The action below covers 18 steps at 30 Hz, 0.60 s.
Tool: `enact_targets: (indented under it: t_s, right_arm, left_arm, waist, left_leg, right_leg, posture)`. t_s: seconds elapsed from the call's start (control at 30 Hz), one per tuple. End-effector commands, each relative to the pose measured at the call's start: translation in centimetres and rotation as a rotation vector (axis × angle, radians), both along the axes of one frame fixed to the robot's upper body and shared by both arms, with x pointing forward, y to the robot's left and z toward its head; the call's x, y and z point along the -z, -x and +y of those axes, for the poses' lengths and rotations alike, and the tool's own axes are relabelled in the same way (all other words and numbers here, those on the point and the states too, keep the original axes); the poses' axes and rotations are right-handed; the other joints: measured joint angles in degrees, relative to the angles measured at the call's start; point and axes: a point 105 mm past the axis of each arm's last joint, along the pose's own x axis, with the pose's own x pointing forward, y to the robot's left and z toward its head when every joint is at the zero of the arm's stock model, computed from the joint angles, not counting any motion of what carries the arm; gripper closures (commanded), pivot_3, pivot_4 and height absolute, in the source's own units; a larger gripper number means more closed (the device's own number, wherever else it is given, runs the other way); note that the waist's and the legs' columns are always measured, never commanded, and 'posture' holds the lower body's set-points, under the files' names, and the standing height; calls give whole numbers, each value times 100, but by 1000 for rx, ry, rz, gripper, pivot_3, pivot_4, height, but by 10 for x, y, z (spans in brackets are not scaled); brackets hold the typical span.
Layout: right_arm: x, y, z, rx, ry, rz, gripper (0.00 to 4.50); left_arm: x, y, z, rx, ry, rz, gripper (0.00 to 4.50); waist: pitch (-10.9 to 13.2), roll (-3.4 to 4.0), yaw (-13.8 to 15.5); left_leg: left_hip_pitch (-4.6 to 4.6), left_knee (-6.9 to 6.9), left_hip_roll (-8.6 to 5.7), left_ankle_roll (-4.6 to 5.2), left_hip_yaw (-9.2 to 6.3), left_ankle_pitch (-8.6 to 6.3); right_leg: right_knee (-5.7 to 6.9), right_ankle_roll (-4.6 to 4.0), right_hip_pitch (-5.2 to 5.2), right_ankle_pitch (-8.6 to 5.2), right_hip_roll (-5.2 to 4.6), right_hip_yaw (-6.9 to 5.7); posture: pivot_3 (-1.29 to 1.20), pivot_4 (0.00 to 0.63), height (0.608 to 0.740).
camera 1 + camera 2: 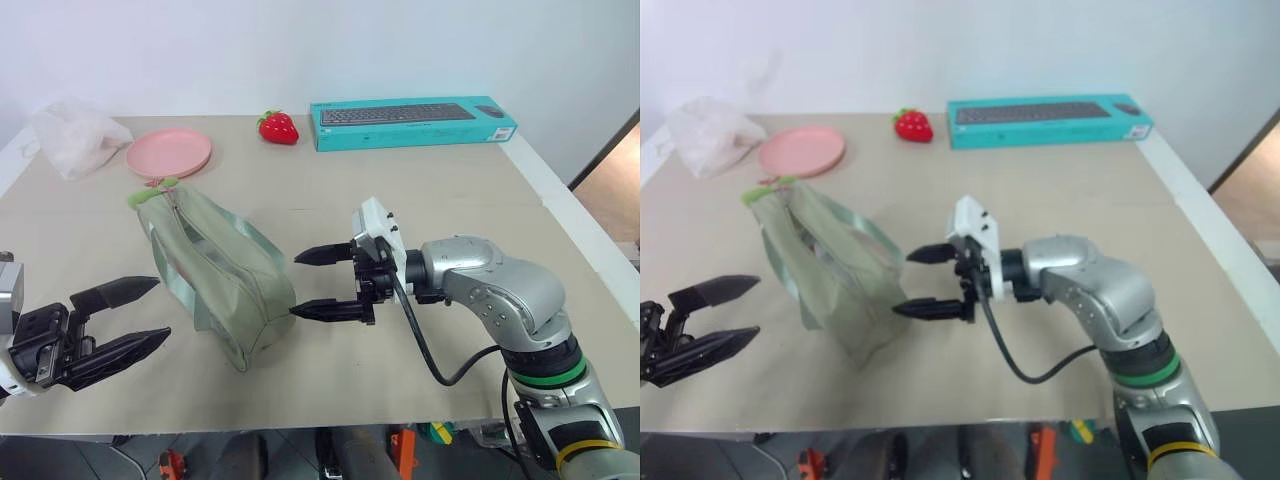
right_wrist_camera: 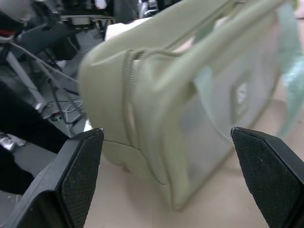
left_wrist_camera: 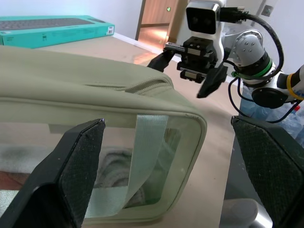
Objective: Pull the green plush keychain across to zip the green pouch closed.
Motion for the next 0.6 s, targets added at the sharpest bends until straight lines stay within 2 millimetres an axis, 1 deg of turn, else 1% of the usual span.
enact_targets:
  t_s: [0.03,0.2,0.3,0.37,0.43,0.47,0.5,0.53,0.57,0.6]
  right_arm:
    - [-2,4,8,-18,-9,-29,76]
    - [3,-2,16,-1,-3,-34,76]
    - [7,-13,20,39,-3,-28,76]
    - [11,-18,23,55,-2,-25,600]
    - [17,-24,25,75,2,-27,1406]
    - [19,-25,26,78,4,-26,1646]
    - [20,-25,26,78,5,-25,1988]
    - [22,-24,26,67,13,-29,2425]
    - [24,-22,26,53,18,-31,2700]
    - [25,-21,25,43,22,-32,3094]
  left_arm:
    - [-3,0,2,-6,-1,-24,96]
    - [-3,0,4,-13,1,-28,96]
    - [-3,1,5,-19,2,-30,96]
    - [-3,1,5,-22,2,-32,53]
    - [-3,1,6,-26,3,-35,53]
    - [-3,2,6,-28,4,-36,53]
    - [-3,2,6,-29,4,-37,53]
    - [-3,2,6,-30,5,-38,53]
    - [-3,2,6,-31,5,-38,53]
    - [-3,2,6,-32,5,-38,53]
  waist:
    - [0,0,1]
    - [0,0,0]
    - [-1,-1,-2]
    - [0,-1,-1]
    - [-1,-2,0]
    - [-1,-1,1]
    - [-1,-2,0]
    - [-1,-1,0]
    - [-1,-1,0]
    - [-1,-1,-1]
  left_leg:
    - [0,0,0,0,-1,0]
    - [0,0,0,0,-1,0]
    - [0,0,0,0,0,0]
    - [1,0,0,0,0,0]
    - [0,0,0,0,0,0]
    - [0,0,0,0,0,0]
    - [-1,0,0,0,0,0]
    - [0,0,0,0,0,0]
    - [0,0,0,0,0,0]
    - [1,0,0,0,0,0]
  right_leg:
    - [0,0,0,0,0,-1]
    - [0,0,0,0,0,-1]
    - [0,0,0,0,0,0]
    - [0,0,0,0,0,0]
    - [0,-1,0,0,0,0]
    - [0,-2,0,-1,0,-1]
    - [0,-2,0,-1,-1,0]
    - [0,-1,0,-1,-1,0]
    - [0,-1,0,-1,-1,0]
    - [0,-1,0,0,-1,0]
  posture:
    - [0,150,740]
    - [0,150,740]
    - [0,150,740]
    - [0,150,740]
    - [0,150,740]
    - [0,150,740]
    - [0,150,740]
    - [0,150,740]
    - [0,150,740]
    - [0,150,740]
